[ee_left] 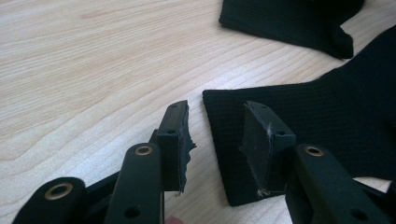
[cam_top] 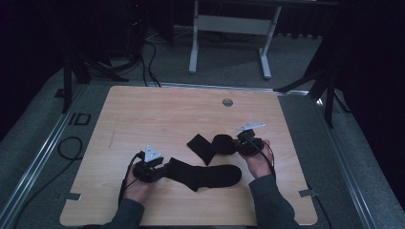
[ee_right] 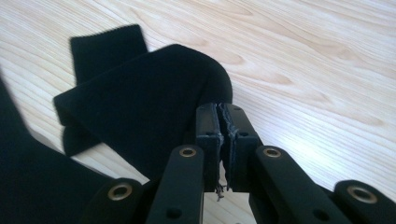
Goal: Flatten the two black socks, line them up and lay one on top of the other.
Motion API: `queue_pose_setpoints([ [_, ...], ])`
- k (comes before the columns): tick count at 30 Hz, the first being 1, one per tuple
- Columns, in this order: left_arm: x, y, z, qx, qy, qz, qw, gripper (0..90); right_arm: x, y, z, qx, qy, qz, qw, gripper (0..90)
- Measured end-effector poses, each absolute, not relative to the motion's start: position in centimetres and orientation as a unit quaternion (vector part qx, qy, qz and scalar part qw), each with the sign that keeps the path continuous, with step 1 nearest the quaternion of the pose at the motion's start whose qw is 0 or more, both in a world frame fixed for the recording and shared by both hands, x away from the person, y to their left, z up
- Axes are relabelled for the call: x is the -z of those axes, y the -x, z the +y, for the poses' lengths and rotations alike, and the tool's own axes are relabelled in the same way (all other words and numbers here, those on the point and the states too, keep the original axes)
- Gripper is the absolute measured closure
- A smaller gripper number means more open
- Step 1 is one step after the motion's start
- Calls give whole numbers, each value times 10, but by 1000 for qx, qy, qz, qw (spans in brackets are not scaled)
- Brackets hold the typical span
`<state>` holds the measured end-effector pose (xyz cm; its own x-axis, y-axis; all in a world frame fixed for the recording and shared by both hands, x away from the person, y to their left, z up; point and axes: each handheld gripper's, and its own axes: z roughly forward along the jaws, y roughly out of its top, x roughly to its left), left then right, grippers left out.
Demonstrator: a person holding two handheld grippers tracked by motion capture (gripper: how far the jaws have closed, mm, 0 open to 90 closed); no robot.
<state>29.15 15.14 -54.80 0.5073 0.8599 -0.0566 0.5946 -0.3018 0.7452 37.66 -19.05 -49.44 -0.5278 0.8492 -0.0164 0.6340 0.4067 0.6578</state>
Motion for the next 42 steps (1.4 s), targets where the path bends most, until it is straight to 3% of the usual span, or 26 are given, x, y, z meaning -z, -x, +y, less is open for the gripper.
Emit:
queue_pose_setpoints([
  [18,549,-292,151,-180,-787,463,366,613,504,-372,-251,-262,-482,817,181,845],
  [20,549,-292,151,-180,-787,463,366,612,505,-373,-255,-255,-484,816,187,808],
  [22,549,-292,151,-180,-787,463,366,612,502,-374,-257,-257,-485,812,199,676],
  [24,549,-292,151,-180,-787,463,366,612,500,-375,-255,-260,-482,812,201,663],
  [42,548,-292,153,-181,-784,465,369,609,515,-402,-153,-271,-303,903,140,591],
])
